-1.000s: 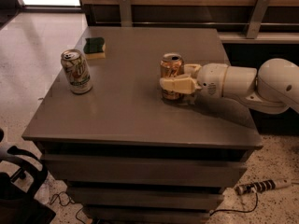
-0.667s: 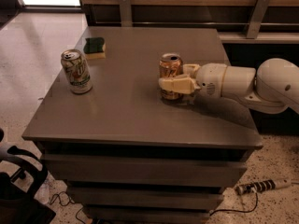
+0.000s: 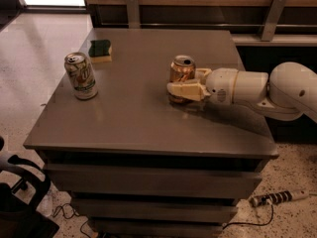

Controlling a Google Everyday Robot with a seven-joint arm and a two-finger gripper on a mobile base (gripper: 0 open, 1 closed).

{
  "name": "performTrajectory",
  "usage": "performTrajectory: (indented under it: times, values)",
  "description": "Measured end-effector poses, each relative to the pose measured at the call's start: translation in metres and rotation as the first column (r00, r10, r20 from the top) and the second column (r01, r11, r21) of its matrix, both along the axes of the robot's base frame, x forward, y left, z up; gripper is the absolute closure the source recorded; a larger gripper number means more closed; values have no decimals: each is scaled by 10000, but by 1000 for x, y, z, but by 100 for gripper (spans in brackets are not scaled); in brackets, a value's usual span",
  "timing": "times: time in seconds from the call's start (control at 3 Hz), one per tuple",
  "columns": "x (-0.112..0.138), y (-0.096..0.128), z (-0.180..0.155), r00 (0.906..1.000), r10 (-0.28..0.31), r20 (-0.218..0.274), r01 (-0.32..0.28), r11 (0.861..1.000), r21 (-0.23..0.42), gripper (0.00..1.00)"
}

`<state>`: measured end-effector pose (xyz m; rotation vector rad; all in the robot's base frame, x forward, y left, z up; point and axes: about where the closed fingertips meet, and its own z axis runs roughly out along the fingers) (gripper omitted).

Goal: Place orange can upright

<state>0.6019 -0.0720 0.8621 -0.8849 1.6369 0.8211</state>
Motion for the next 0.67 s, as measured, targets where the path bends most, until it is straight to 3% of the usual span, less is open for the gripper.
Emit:
performTrajectory:
  times: [0.33, 0.67]
  values:
    - [0, 2, 0, 10000, 40, 1, -40, 10000, 2, 0]
    - [0, 2, 0, 10000, 41, 1, -41, 10000, 2, 0]
